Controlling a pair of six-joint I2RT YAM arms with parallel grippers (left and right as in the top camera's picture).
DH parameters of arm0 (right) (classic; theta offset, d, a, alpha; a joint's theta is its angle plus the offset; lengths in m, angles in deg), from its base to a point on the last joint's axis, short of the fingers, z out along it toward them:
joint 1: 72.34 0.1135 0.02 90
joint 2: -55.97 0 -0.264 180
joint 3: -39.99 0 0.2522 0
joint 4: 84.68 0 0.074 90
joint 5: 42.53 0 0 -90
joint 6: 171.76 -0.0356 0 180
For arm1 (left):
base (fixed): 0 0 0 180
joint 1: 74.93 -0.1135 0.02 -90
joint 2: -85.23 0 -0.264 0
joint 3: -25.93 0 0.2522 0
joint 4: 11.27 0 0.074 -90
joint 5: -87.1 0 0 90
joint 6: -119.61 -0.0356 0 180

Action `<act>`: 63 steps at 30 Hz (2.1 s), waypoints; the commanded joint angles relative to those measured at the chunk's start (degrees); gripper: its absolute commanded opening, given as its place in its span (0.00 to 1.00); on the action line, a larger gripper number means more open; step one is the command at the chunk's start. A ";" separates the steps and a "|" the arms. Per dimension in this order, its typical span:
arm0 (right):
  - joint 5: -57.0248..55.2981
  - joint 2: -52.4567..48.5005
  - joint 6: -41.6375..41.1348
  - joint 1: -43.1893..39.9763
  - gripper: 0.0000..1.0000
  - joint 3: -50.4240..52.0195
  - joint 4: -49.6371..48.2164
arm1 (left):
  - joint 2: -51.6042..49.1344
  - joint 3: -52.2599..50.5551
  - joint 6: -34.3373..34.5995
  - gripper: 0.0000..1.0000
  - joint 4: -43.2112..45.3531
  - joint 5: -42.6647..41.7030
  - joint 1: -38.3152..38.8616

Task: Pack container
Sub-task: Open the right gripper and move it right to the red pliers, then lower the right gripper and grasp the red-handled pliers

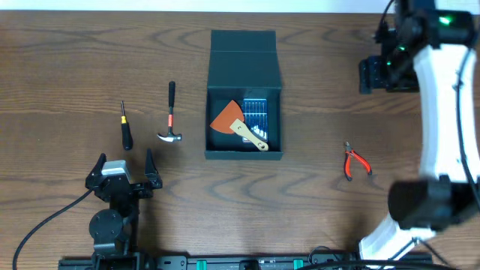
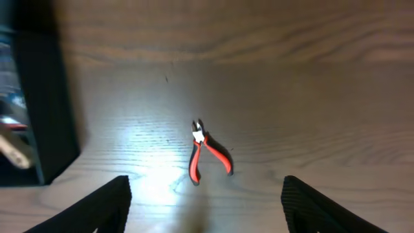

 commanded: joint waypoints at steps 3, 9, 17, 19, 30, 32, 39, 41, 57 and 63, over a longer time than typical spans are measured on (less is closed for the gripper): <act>0.61 14.23 1.68 -0.35 0.81 -0.26 0.39 | 0.35 -1.20 -0.96 0.98 -1.88 0.48 0.17; 3.65 19.21 3.19 -1.42 0.85 4.98 4.42 | 0.35 -1.20 -0.96 0.98 -1.88 0.48 0.17; 5.90 23.39 1.36 -1.42 0.85 33.97 -4.96 | 0.35 -1.20 -0.96 0.99 -1.88 0.46 0.17; 8.22 24.81 1.38 -1.42 0.84 41.35 -9.09 | 0.35 -1.20 -0.96 0.99 -1.88 0.46 0.17; 8.92 28.72 -2.40 -1.27 0.85 63.39 -28.28 | 0.35 -1.20 -0.96 0.99 -1.88 0.46 0.17; 7.41 28.72 -2.47 -1.27 0.85 66.10 -31.28 | 0.35 -1.20 -0.96 0.99 -1.88 0.48 0.17; 4.42 28.72 -2.97 -1.27 0.89 74.12 -39.74 | 0.35 -1.20 -0.96 0.99 -1.88 0.48 0.17; 3.89 28.72 -4.57 -1.27 0.95 75.60 -41.70 | 0.35 -1.20 -0.96 0.99 -1.88 0.46 0.17; 4.26 27.65 -5.05 -1.27 0.89 77.07 -47.21 | 0.35 -1.20 -0.96 0.98 -1.88 0.46 0.17; 4.87 24.06 -5.51 -1.27 0.88 77.07 -49.29 | 0.35 -1.20 -0.96 0.98 -1.88 0.48 0.17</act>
